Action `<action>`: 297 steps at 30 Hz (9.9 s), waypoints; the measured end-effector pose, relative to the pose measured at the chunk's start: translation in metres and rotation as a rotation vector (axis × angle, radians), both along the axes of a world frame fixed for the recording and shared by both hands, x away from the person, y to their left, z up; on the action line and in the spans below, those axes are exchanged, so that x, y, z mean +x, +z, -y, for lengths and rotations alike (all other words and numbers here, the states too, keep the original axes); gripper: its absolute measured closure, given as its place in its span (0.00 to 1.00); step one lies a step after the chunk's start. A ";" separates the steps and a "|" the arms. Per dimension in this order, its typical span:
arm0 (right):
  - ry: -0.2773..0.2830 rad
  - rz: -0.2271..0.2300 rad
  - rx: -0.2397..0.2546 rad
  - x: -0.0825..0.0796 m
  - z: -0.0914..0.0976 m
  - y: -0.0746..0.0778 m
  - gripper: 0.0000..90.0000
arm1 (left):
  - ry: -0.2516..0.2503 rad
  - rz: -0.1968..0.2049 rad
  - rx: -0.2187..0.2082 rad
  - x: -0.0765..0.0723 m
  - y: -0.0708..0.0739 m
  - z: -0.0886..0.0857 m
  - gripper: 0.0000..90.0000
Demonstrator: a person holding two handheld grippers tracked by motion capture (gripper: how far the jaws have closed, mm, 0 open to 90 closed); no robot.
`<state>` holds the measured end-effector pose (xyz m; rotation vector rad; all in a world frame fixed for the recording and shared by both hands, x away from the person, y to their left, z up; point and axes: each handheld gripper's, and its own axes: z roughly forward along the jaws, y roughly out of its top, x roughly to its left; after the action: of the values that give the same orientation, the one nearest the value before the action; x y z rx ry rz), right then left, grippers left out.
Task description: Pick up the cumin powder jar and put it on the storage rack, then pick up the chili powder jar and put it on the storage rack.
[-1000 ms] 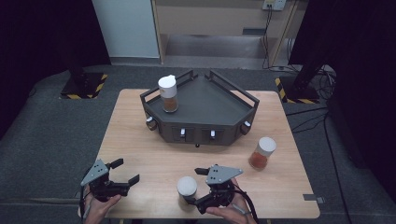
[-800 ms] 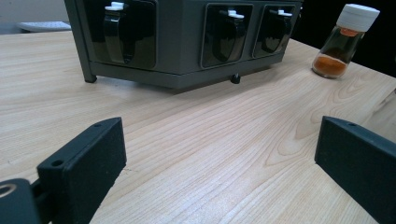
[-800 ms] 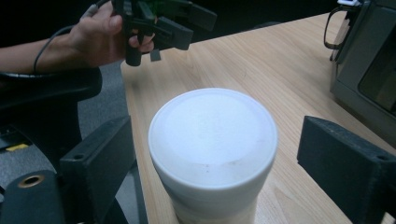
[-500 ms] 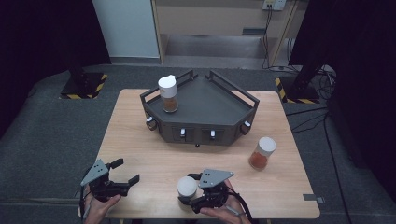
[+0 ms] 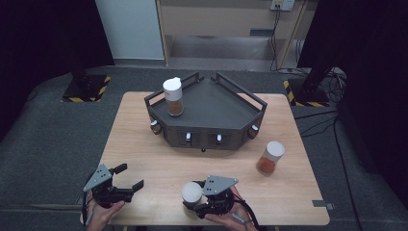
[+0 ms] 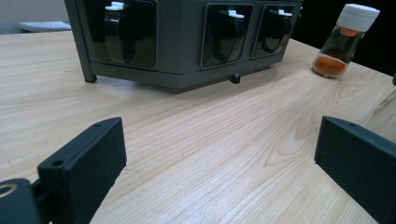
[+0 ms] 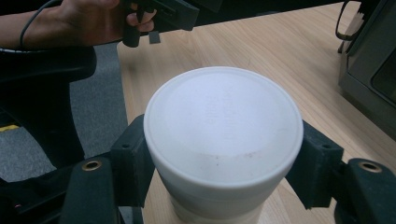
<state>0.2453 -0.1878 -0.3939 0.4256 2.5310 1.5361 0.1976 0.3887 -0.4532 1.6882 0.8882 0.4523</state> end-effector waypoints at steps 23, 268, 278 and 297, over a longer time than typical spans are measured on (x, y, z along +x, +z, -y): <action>-0.032 0.004 0.006 0.017 0.008 0.052 0.37 | 0.000 -0.003 0.000 0.000 0.000 0.000 0.02; -0.668 0.044 0.119 -0.065 0.187 -0.026 0.04 | -0.071 0.006 0.022 0.006 0.001 0.004 0.02; -0.666 0.037 0.115 -0.065 0.187 -0.026 0.04 | -0.075 0.003 0.022 0.007 0.001 0.005 0.02; -0.690 0.037 0.150 -0.072 0.191 -0.026 0.02 | -0.081 0.003 0.022 0.007 0.001 0.005 0.02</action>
<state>0.1728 -0.3792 -0.4198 1.1297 1.9206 1.4152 0.2051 0.3837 -0.4519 1.7363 0.8125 0.4109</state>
